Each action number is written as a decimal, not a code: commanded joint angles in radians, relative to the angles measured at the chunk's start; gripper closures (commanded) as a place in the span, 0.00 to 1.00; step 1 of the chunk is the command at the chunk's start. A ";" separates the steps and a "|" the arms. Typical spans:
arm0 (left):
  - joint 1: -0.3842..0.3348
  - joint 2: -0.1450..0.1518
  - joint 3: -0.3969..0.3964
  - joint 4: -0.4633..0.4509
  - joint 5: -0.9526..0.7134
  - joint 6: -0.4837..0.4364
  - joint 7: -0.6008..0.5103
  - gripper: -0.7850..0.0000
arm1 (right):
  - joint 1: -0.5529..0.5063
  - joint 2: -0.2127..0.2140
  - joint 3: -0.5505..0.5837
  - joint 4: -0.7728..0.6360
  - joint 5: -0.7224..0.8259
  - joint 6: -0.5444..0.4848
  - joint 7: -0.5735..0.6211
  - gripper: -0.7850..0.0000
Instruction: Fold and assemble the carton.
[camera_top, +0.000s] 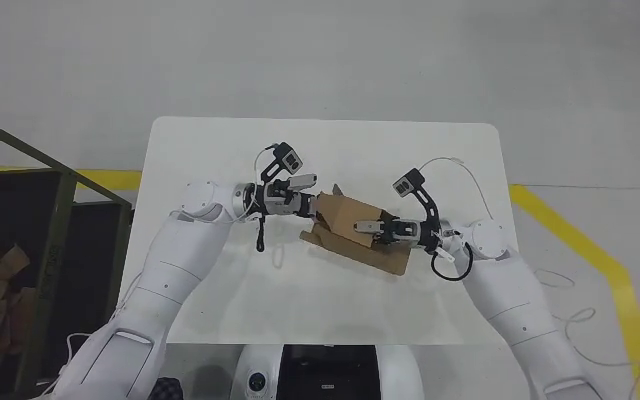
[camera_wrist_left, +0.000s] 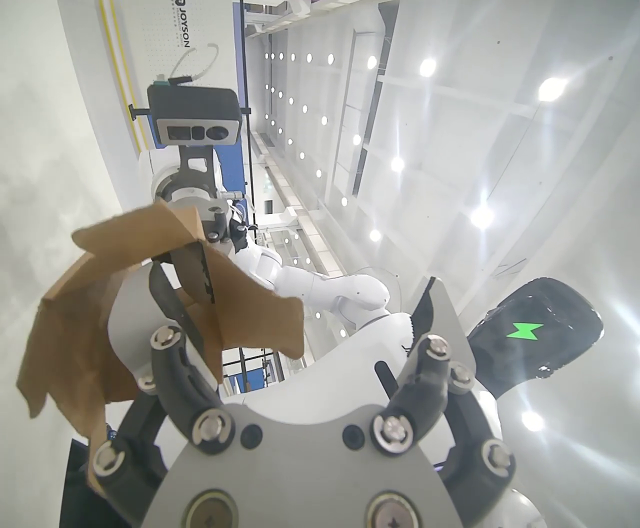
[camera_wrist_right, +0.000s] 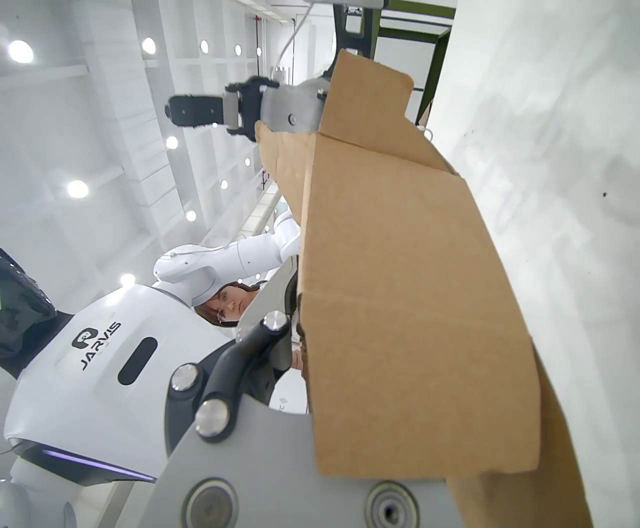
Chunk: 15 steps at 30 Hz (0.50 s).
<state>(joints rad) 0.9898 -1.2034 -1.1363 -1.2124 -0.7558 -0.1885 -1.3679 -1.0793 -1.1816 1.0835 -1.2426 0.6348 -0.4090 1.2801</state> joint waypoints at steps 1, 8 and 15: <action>0.002 0.000 0.002 -0.003 0.002 0.001 0.000 0.00 | 0.000 0.001 0.008 0.008 0.002 -0.003 -0.014 1.00; 0.015 0.002 0.001 -0.025 0.004 0.010 0.004 0.00 | -0.003 0.005 0.034 0.022 -0.008 -0.013 -0.061 1.00; 0.024 0.003 0.005 -0.043 0.007 0.017 0.005 0.00 | -0.014 0.008 0.047 0.008 -0.035 -0.013 -0.110 1.00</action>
<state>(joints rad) 1.0138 -1.2001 -1.1325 -1.2544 -0.7500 -0.1728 -1.3628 -1.0916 -1.1741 1.1293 -1.2311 0.6022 -0.4222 1.1758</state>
